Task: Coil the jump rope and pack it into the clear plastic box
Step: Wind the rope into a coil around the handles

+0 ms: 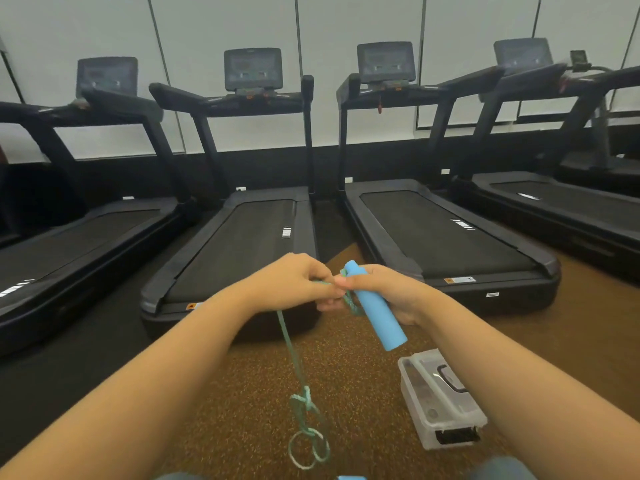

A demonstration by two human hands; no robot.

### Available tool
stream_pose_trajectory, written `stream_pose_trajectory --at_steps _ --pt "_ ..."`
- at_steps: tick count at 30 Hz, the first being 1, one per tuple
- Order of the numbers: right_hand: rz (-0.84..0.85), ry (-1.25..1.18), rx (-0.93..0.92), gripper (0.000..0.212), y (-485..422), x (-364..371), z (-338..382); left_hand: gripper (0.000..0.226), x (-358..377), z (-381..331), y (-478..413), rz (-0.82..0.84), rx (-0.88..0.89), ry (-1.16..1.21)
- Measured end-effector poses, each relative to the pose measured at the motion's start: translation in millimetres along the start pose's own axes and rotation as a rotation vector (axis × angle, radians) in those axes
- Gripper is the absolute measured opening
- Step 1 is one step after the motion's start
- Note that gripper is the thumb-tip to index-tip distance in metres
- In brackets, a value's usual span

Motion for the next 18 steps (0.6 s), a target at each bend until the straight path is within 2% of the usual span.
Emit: stream_pose_trajectory --at_steps 4,8,13,18 --pt "0.171 -0.077 0.018 0.027 6 21 -10 0.031 -9 1 -5 -0.022 0.032 -0.049" --pt "0.226 -0.101 0.015 0.026 12 32 -19 0.034 -15 -2 -7 -0.071 0.052 -0.030" --pt "0.178 -0.256 -0.053 0.025 18 33 -12 0.041 -10 5 -11 -0.140 0.014 0.116" --pt "0.024 -0.345 -0.153 0.025 18 25 -4 0.045 -1 9 -16 -0.207 -0.020 0.299"
Point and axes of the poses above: each hand's wrist, its own y-axis away from the middle knuckle, its own x-axis out of the palm, z = x × y, the point moved 9 cm from there along -y, towards the middle knuckle, and after that the axes turned 5 degrees about -z, right-handed, at the moved point
